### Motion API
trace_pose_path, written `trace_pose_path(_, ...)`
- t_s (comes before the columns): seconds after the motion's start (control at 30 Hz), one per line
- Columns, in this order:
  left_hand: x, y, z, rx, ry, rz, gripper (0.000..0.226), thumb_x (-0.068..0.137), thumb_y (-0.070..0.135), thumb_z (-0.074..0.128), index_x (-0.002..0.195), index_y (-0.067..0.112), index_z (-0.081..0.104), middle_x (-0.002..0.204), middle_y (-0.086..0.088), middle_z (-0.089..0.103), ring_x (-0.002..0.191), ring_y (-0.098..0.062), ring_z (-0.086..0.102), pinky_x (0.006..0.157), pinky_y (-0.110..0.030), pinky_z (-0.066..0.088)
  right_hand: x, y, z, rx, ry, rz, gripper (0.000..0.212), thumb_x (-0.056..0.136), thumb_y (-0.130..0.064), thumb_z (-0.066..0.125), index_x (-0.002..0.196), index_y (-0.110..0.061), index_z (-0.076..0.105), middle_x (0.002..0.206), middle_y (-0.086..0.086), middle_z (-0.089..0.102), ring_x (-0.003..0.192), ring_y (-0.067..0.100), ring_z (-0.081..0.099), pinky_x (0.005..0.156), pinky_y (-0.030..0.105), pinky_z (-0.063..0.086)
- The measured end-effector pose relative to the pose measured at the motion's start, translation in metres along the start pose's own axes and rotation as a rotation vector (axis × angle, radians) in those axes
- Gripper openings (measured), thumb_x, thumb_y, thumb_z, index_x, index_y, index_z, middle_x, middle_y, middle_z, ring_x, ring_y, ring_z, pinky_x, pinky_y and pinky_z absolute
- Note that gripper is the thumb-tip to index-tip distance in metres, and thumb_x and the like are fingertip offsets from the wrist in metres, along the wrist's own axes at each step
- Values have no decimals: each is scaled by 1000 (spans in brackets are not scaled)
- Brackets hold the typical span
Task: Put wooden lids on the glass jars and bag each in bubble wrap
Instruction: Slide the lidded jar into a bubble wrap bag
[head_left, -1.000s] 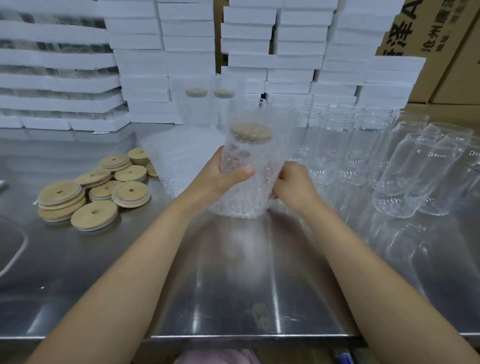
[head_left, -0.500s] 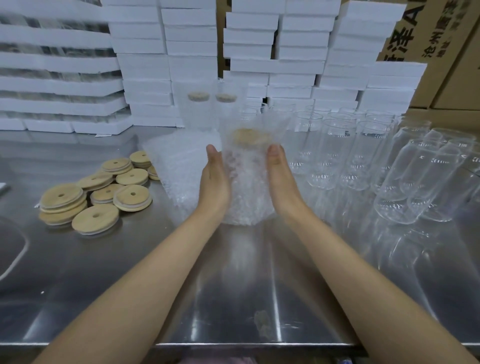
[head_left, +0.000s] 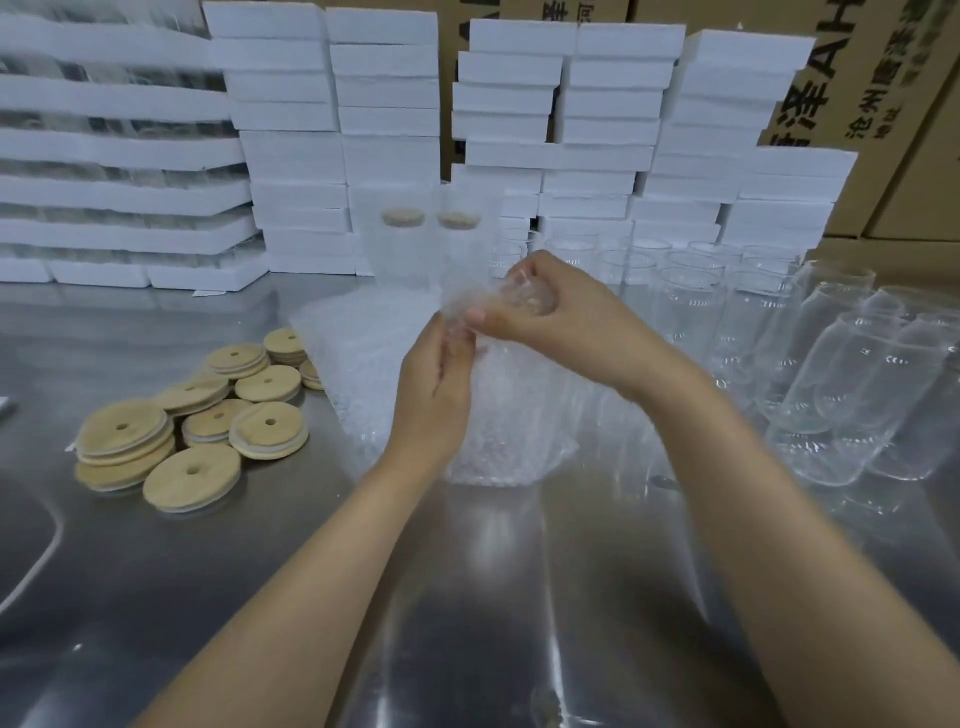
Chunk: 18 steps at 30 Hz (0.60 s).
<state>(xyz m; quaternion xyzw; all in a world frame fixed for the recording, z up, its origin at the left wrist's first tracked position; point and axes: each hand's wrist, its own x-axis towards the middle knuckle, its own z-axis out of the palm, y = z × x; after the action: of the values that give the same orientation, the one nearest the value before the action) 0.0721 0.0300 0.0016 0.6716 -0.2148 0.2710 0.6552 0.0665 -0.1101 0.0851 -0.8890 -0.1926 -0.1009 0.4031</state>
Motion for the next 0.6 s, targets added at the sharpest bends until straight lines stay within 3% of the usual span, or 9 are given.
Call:
trace_pose_path(0.1, 3, -2, 3, 90, 79, -11, 31, 101, 32, 35, 90, 13, 57, 81, -8, 56, 75, -4, 51, 67, -24, 42, 11, -12, -15, -196, -115, -22, 48, 82, -67, 59, 106, -26, 53, 95, -15, 61, 88, 1, 58, 63, 23, 40)
trace_pose_path(0.17, 4, -3, 3, 108, 123, -1, 32, 102, 33, 36, 80, 19, 55, 73, 3, 50, 68, -1, 46, 64, -20, 36, 15, -19, -21, -258, -226, 26, 59, 79, -74, 54, 114, -27, 47, 94, -15, 59, 87, 5, 59, 62, 25, 43)
trace_pose_path(0.27, 6, -5, 3, 125, 183, 9, 33, 101, 33, 39, 71, 25, 49, 69, 6, 48, 65, 0, 44, 63, -18, 35, 19, -23, -21, -380, -384, 62, 82, 67, -75, 66, 131, -35, 33, 93, -25, 47, 85, -2, 54, 64, 21, 44)
trace_pose_path(0.37, 5, -7, 4, 121, 236, 11, 31, 99, 38, 37, 73, 29, 51, 66, 15, 49, 64, 4, 47, 61, -10, 35, 25, -17, -16, -373, -341, 26, 69, 69, -65, 71, 123, -37, 39, 97, -22, 52, 83, 3, 58, 64, 24, 46)
trace_pose_path(0.43, 4, -10, 5, 124, 252, -1, 28, 101, 40, 34, 87, 34, 59, 75, 23, 59, 75, 8, 56, 67, -7, 40, 29, -11, -18, -302, -298, 34, 57, 71, -58, 73, 116, -38, 44, 100, -19, 55, 82, 3, 58, 60, 24, 47)
trace_pose_path(0.53, 5, -18, 4, 175, 270, -104, 40, 99, 47, 25, 101, 33, 62, 95, 20, 65, 94, 6, 59, 81, -16, 46, 34, -5, -28, -263, -233, 50, 51, 74, -54, 73, 114, -42, 45, 102, -21, 52, 84, -1, 55, 56, 21, 47)
trace_pose_path(0.6, 7, -26, -4, 413, 261, -69, 43, 99, 40, 24, 101, 23, 64, 98, 12, 64, 94, -6, 58, 78, -23, 42, 40, -5, -38, -251, -178, 46, 52, 72, -56, 73, 115, -43, 46, 101, -20, 53, 84, 0, 57, 50, 17, 47)
